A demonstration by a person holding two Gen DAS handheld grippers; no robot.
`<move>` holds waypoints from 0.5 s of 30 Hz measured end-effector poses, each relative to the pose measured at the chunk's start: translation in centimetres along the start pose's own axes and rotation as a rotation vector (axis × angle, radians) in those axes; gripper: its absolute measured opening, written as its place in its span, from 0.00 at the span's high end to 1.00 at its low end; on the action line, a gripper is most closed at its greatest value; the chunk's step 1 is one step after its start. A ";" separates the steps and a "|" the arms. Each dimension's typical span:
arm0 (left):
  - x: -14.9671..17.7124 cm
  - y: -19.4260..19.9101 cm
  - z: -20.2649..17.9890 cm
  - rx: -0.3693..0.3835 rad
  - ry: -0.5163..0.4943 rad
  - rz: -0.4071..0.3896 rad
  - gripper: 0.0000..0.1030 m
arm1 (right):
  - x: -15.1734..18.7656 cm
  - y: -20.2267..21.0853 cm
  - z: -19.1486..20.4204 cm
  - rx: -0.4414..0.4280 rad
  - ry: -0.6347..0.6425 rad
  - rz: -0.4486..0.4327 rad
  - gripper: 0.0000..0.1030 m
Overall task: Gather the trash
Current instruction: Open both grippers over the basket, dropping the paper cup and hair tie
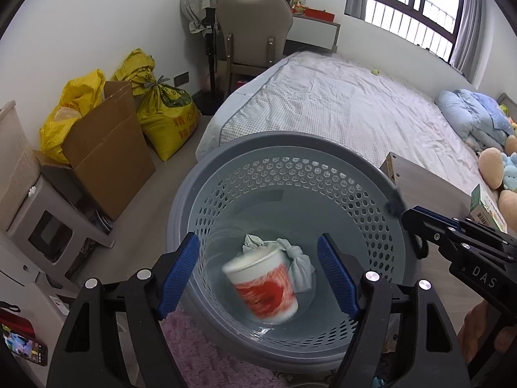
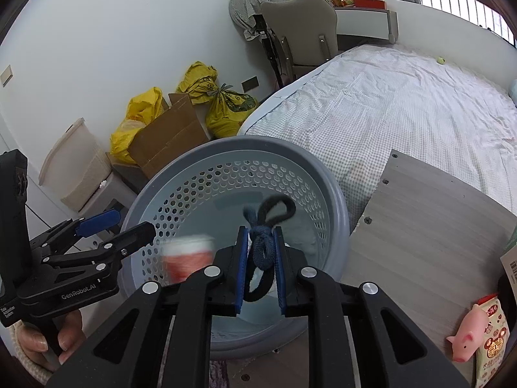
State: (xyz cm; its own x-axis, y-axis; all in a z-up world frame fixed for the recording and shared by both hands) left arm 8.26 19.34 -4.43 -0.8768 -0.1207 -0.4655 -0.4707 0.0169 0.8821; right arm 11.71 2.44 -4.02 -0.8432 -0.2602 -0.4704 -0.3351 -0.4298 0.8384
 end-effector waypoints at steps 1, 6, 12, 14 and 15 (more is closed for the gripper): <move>0.0 0.0 0.0 -0.001 0.002 0.001 0.23 | 0.0 0.1 0.0 0.002 -0.002 -0.003 0.72; 0.1 0.2 0.4 -0.005 0.013 0.000 0.17 | 0.0 1.0 -0.1 0.023 -0.002 -0.042 0.51; 0.4 0.4 0.8 -0.014 0.032 -0.003 0.12 | 0.2 1.0 -0.1 0.026 -0.006 -0.039 0.48; 0.5 0.5 0.9 -0.018 0.036 -0.004 0.11 | 0.3 1.0 -0.1 0.028 -0.006 -0.035 0.48; 0.6 0.5 0.9 -0.019 0.036 -0.003 0.11 | 0.4 1.0 -0.1 0.031 -0.006 -0.035 0.48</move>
Point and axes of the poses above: each gripper's, at about its wrist camera, not at the fingertips, and y roughly against the way its jaws point, z to its left, x to its underside, the point moved 4 cm from there along -y, roughly the way its jaws point, and after that the axes turned 12 degrees about z, right-handed, at the moved point
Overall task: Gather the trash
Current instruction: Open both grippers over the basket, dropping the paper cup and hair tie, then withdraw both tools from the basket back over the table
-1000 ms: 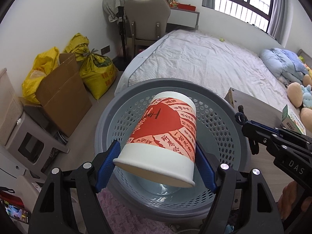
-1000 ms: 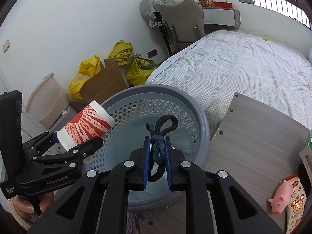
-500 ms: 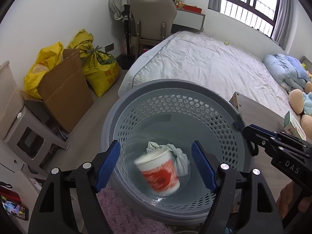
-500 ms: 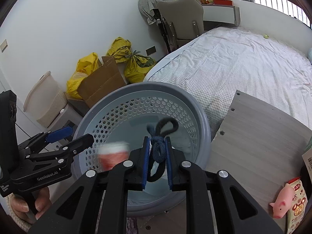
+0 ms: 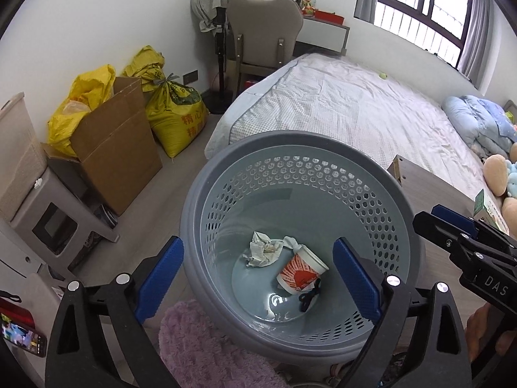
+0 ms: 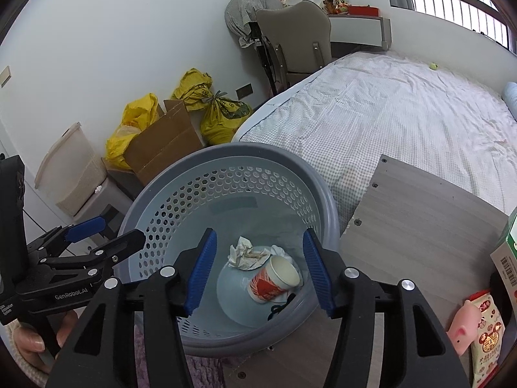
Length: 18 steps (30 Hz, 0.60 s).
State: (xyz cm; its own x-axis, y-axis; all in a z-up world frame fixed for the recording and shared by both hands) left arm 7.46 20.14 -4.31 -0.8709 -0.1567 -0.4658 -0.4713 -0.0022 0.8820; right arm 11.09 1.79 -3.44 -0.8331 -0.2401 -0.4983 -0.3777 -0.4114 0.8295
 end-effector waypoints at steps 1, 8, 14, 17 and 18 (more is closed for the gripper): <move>0.0 0.1 0.0 0.000 0.001 0.001 0.11 | 0.1 0.1 0.0 0.002 0.000 -0.002 0.48; 0.2 0.4 0.0 -0.003 0.004 -0.004 0.10 | 0.4 0.5 -0.1 0.009 -0.011 -0.009 0.44; 0.5 1.0 -0.3 -0.003 0.000 -0.007 0.10 | 1.1 1.1 -0.4 0.018 -0.018 -0.016 0.42; 0.8 1.3 -0.7 -0.003 -0.003 -0.009 0.10 | 1.6 1.7 -0.8 0.024 -0.028 -0.027 0.40; 0.9 1.3 -0.8 -0.002 -0.003 -0.010 0.10 | 1.6 1.8 -1.0 0.026 -0.032 -0.030 0.40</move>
Point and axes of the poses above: each gripper's, at about its wrist camera, not at the fingertips, and y roughly against the way its jaws point, z to its left, x to its underside, the point moved 4 cm from there along -y, roughly the way its jaws point, and after that the axes turned 12 degrees about z, right-handed, at the moved point
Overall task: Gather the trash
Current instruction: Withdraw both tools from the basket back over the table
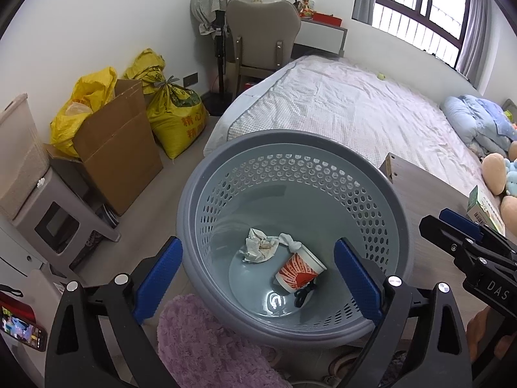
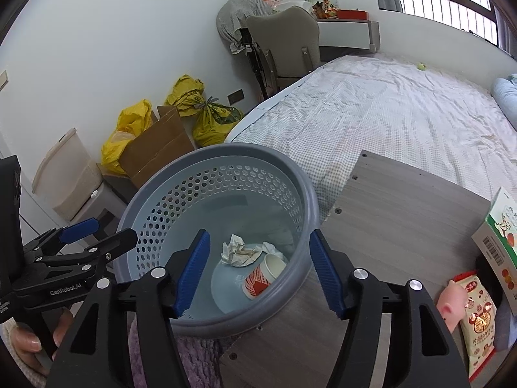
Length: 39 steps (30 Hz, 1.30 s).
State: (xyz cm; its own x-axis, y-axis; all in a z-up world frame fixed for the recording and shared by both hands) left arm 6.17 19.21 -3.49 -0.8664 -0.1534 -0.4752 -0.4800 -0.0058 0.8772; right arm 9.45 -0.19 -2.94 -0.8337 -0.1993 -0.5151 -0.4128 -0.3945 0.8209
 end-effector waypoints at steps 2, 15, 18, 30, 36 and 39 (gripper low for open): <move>0.2 0.1 -0.3 0.001 -0.005 0.000 0.10 | 0.2 0.3 -0.4 0.008 -0.007 -0.005 0.40; 2.1 1.4 -3.5 0.016 -0.050 -0.001 0.10 | 2.5 2.7 -3.0 0.023 -0.056 -0.035 0.40; 2.5 1.8 -4.2 0.021 -0.062 -0.006 0.09 | 2.9 3.5 -3.6 0.028 -0.069 -0.050 0.40; 4.0 2.3 -8.7 0.068 -0.130 -0.002 0.09 | 5.9 7.2 -7.2 0.069 -0.142 -0.098 0.40; 4.4 2.8 -11.5 0.083 -0.180 -0.010 0.08 | 7.2 8.8 -9.6 0.089 -0.198 -0.121 0.38; 4.2 2.9 -12.6 0.090 -0.189 -0.014 0.07 | 8.2 9.8 -10.6 0.102 -0.219 -0.135 0.38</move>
Point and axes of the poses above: each gripper's, at about its wrist camera, not at the fingertips, and y roughly against the way its jaws point, z to its left, x to its underside, the point moved 4 cm from there along -y, roughly the way its jaws point, and after that the axes turned 12 degrees about z, right-handed, at the moved point
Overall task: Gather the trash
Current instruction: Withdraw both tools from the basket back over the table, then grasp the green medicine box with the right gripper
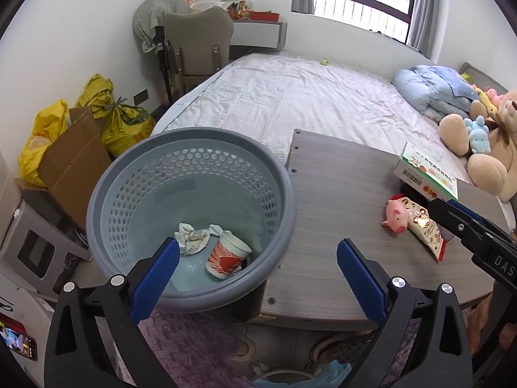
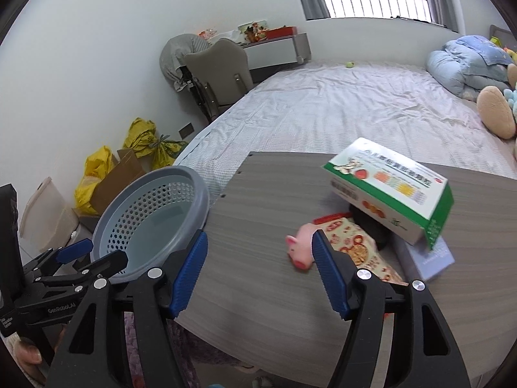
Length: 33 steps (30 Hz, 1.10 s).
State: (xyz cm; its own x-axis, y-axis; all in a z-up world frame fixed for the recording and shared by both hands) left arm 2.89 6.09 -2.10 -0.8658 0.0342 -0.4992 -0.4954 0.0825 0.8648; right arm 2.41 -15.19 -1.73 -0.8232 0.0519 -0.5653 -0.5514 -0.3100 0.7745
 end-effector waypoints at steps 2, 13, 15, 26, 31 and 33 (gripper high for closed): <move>-0.3 -0.3 -1.0 0.003 -0.012 0.006 0.07 | 0.3 0.5 -0.7 0.010 -0.008 -0.009 0.38; -2.0 -0.6 -7.4 0.011 -0.098 -0.017 0.06 | 1.9 3.7 -7.6 0.076 -0.120 -0.063 0.33; -2.1 -0.8 -8.5 0.014 -0.110 -0.017 0.06 | 2.0 4.2 -8.8 0.083 -0.137 -0.071 0.32; -1.4 -3.3 -12.0 0.026 -0.122 0.030 0.06 | 2.5 4.2 -14.6 0.130 -0.194 -0.039 0.28; -1.2 -4.3 -12.8 0.009 -0.130 0.051 0.06 | 2.6 3.2 -15.7 0.132 -0.196 -0.005 0.27; -1.2 -4.6 -13.0 0.006 -0.132 0.059 0.06 | 2.9 2.7 -15.9 0.129 -0.195 0.012 0.27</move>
State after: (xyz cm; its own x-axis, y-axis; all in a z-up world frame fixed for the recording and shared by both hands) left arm 5.29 -7.27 -4.80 -0.8764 0.1696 -0.4507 -0.4431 0.0825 0.8927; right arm 0.71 -31.00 -5.85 -0.8332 0.2358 -0.5002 -0.5442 -0.1884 0.8175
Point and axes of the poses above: each gripper's, at about its wrist camera, not at the fingertips, and y roughly against the way its jaws point, z to its left, x to its underside, the point moved 4 cm from there along -y, roughly the way its jaws point, and after that the axes turned 12 degrees about z, right-handed, at the moved point
